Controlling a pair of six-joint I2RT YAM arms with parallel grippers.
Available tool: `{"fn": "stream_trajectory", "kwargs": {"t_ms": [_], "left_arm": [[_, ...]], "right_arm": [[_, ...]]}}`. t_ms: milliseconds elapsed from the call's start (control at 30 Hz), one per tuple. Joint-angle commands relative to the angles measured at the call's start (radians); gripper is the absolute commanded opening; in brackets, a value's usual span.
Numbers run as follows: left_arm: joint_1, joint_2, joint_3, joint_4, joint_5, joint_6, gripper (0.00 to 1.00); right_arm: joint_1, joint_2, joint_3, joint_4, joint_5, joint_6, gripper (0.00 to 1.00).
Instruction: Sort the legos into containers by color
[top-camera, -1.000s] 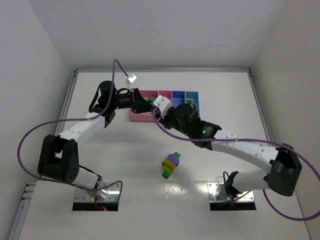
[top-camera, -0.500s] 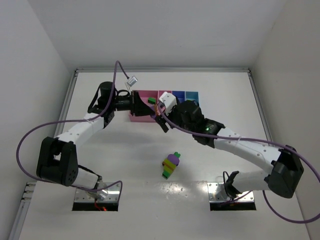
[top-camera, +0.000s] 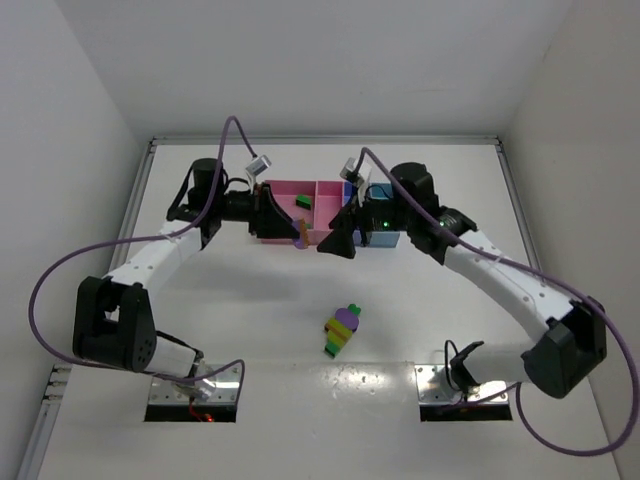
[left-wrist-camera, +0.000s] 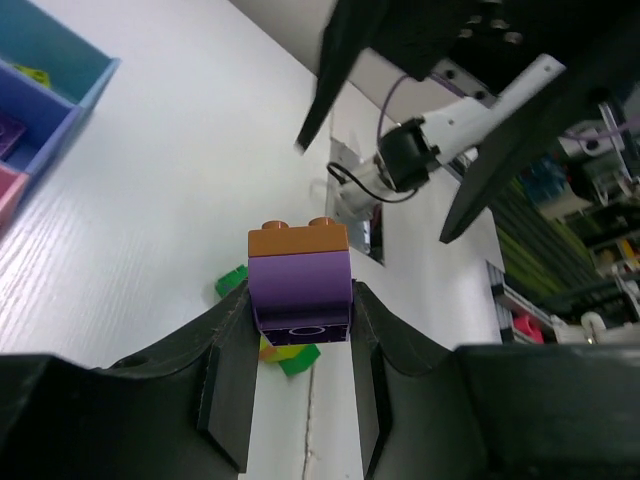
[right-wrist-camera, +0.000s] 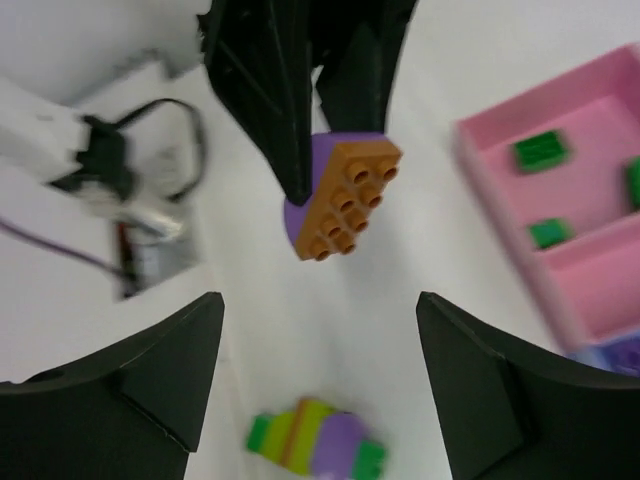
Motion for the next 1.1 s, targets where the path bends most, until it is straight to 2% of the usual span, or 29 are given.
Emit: {"fn": "stream_trajectory", "kwargs": {"t_ms": [0, 67, 133, 233, 333, 600, 833, 1067], "left_arm": [[0.006, 0.024, 0.083, -0.080, 0.138, 0.132, 0.00], [-0.003, 0.040, 0.124, -0.119, 0.181, 0.160, 0.00], [-0.012, 0.064, 0.158, -0.160, 0.204, 0.178, 0.00], [-0.012, 0.064, 0.173, -0.171, 0.204, 0.178, 0.00], [-0.021, 0.064, 0.173, -0.171, 0.204, 0.178, 0.01], [-0.021, 0.084, 0.182, -0.171, 0.173, 0.178, 0.01], [-0.041, 0.103, 0.201, -0.171, 0.173, 0.178, 0.01], [-0.060, 0.103, 0.210, -0.171, 0.173, 0.178, 0.01]], "right_arm": [[-0.072, 0.080, -0.035, 0.147, -0.429, 0.253, 0.77], [-0.110, 0.136, -0.073, 0.315, -0.552, 0.397, 0.73], [-0.124, 0.170, -0.062, 0.371, -0.579, 0.460, 0.71], [-0.133, 0.227, -0.048, 0.480, -0.602, 0.507, 0.71], [-0.133, 0.264, -0.010, 0.517, -0.612, 0.537, 0.71], [-0.133, 0.287, 0.044, 0.491, -0.590, 0.499, 0.71], [-0.115, 0.317, 0.116, 0.290, -0.469, 0.335, 0.71], [-0.115, 0.357, 0.154, 0.218, -0.427, 0.261, 0.71]]}}
